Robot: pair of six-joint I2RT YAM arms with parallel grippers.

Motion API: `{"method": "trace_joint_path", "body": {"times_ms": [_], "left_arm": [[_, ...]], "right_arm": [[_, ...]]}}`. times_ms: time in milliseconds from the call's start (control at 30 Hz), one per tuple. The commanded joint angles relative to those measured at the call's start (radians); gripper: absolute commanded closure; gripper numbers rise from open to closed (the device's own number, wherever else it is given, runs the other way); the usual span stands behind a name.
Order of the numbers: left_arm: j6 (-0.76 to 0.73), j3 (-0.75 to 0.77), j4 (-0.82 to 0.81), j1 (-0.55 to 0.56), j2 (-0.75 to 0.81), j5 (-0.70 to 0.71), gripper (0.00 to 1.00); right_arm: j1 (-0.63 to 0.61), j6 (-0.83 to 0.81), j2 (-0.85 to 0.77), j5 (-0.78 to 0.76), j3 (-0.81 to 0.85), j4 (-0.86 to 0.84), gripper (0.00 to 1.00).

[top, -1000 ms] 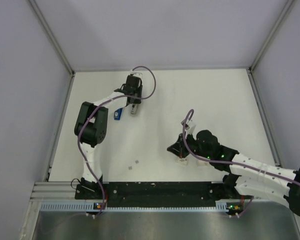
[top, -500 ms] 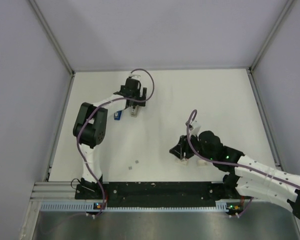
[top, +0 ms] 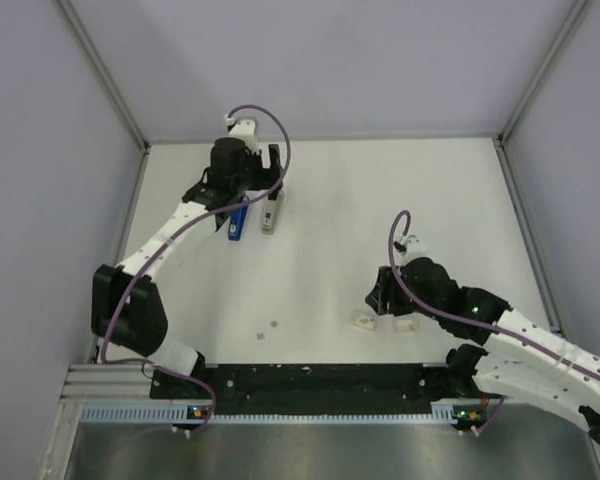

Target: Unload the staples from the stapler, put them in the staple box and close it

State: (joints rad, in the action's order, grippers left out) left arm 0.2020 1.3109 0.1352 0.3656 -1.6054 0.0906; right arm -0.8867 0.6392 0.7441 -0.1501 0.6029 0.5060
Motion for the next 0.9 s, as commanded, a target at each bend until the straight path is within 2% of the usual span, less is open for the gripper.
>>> {"method": "trace_joint_path", "body": {"times_ms": [0,100,200,333,600,867], "left_arm": [[0.069,-0.126,-0.025,0.041,0.168,-0.167,0.01],[0.068,-0.197,-0.028,0.100,0.245,-0.180,0.01],[0.079,-0.249,-0.029,0.166,0.297,-0.204,0.02],[0.105,-0.303,-0.049,0.255,0.328,-0.223,0.02],[0.157,-0.403,-0.112,0.349,0.381,-0.293,0.01],[0.174,-0.476,-0.128,0.368,0.424,-0.333,0.01]], "right_arm": [[0.008,0.085,-0.028,-0.080,0.067,0.268,0.49],[0.006,0.126,-0.064,-0.101,0.072,0.379,0.53],[0.006,0.174,-0.095,-0.059,0.081,0.419,0.56],[0.006,0.226,-0.055,-0.043,0.081,0.491,0.59],[0.008,0.297,0.026,0.021,0.048,0.502,0.60],[0.005,0.318,0.198,0.020,0.017,0.436,0.60]]}}
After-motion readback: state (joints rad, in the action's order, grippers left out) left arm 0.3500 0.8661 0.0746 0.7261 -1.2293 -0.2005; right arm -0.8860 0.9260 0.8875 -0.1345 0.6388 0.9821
